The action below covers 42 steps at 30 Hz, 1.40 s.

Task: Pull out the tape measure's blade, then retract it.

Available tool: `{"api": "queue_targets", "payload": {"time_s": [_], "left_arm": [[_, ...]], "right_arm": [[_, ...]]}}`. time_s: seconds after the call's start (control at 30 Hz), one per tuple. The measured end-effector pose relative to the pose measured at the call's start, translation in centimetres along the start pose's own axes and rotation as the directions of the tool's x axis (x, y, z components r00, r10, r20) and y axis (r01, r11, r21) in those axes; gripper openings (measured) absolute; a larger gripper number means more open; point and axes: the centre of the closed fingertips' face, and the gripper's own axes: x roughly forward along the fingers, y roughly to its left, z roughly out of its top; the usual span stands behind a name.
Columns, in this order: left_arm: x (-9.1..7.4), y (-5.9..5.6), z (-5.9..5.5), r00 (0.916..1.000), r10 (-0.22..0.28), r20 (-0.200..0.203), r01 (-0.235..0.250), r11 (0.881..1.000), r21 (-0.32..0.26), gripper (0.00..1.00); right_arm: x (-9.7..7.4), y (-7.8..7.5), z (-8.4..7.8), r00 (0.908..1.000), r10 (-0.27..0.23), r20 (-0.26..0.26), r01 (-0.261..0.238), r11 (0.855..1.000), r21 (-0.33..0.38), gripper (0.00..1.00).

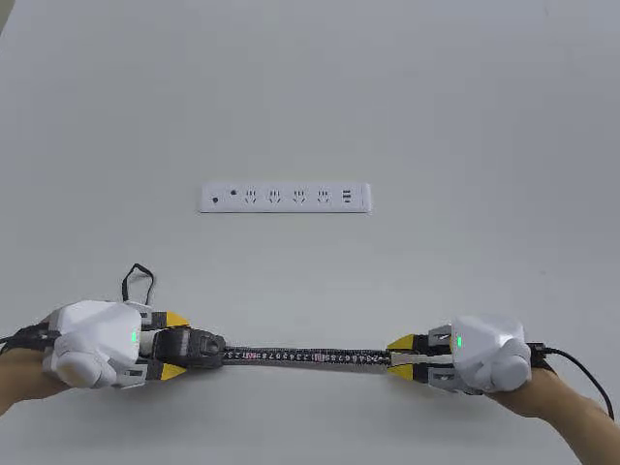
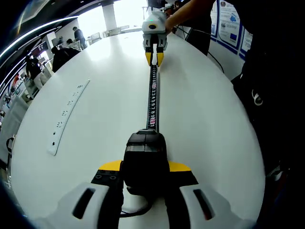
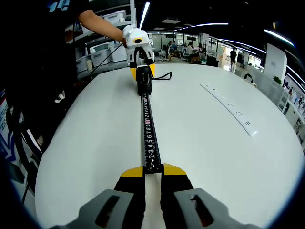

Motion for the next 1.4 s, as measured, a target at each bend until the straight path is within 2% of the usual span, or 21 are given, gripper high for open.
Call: {"api": "queue_targets", "payload": {"time_s": [0.4, 0.73, 1.07, 1.33, 1.4], "left_arm": [[-0.1, -0.1, 0.5, 1.0, 0.0, 0.004, 0.0, 1.0, -0.005, 0.29], [-0.2, 0.0, 0.6, 1.0, 0.001, 0.009, 0.0, 1.0, -0.014, 0.3], [-0.2, 0.1, 0.7, 0.9999, 0.007, 0.011, -0.007, 1.0, -0.025, 0.3], [0.0, 0.0, 0.4, 1.0, 0.009, -0.003, -0.009, 1.0, -0.015, 0.31], [0.3, 0.0, 0.1, 0.9998, 0.012, -0.015, -0.012, 1.0, -0.002, 0.32]], "right_arm": [[0.4, -0.2, -0.4, 0.9999, -0.011, -0.012, 0.01, 0.999, -0.046, 0.1], [0.9, -0.4, -1.1, 0.9992, -0.018, -0.034, 0.017, 0.998, -0.054, 0.12], [0.8, -1.0, -1.0, 0.999, -0.037, -0.027, 0.035, 0.998, -0.053, 0.12], [0.8, -0.9, -1.2, 0.9982, -0.049, -0.035, 0.048, 0.998, -0.041, 0.14], [0.8, -0.8, -1.4, 0.9977, -0.052, -0.044, 0.05, 0.998, -0.037, 0.17]]}}
